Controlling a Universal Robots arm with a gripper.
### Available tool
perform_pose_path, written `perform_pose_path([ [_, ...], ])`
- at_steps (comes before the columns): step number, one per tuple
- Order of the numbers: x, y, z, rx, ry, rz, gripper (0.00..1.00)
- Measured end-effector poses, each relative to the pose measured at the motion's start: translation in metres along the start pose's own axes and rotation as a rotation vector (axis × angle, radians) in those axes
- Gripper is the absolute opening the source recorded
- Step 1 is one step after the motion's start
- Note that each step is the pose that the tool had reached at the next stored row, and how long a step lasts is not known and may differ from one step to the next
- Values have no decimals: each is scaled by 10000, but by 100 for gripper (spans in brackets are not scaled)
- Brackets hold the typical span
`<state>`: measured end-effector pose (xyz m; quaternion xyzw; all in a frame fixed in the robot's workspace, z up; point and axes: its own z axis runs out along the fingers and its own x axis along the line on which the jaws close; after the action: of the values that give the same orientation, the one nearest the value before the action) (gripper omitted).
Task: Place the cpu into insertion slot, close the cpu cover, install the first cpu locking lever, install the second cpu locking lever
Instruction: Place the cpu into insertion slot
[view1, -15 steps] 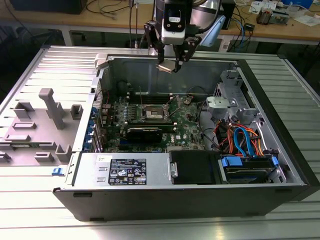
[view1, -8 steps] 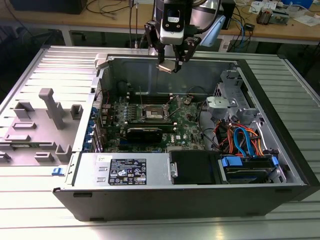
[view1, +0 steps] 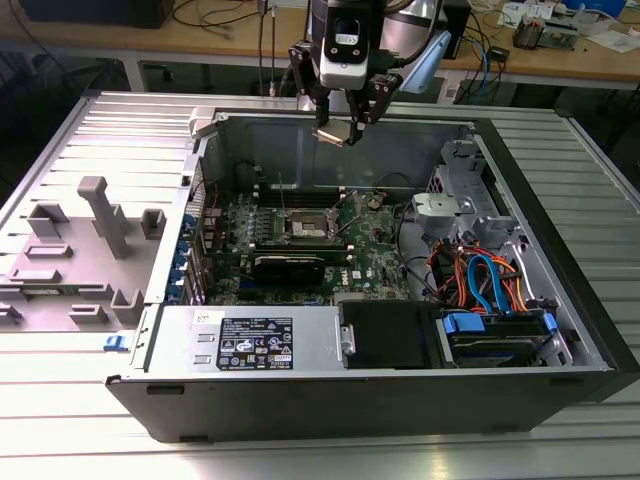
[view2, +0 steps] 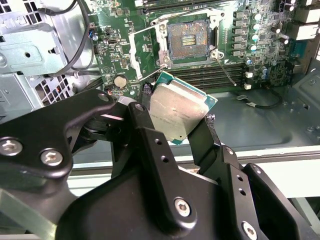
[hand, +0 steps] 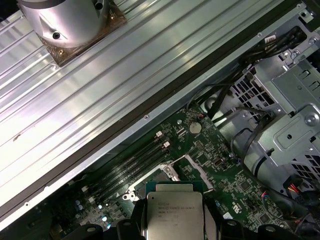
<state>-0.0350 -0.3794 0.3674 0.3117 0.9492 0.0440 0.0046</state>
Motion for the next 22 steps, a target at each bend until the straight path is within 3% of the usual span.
perform_pose_path([
  [9,-3,-5,3,3,-5,28,55],
  [16,-5,-7,19,-4,-70,733,55],
  [22,-4,-7,20,-6,-74,777,55],
])
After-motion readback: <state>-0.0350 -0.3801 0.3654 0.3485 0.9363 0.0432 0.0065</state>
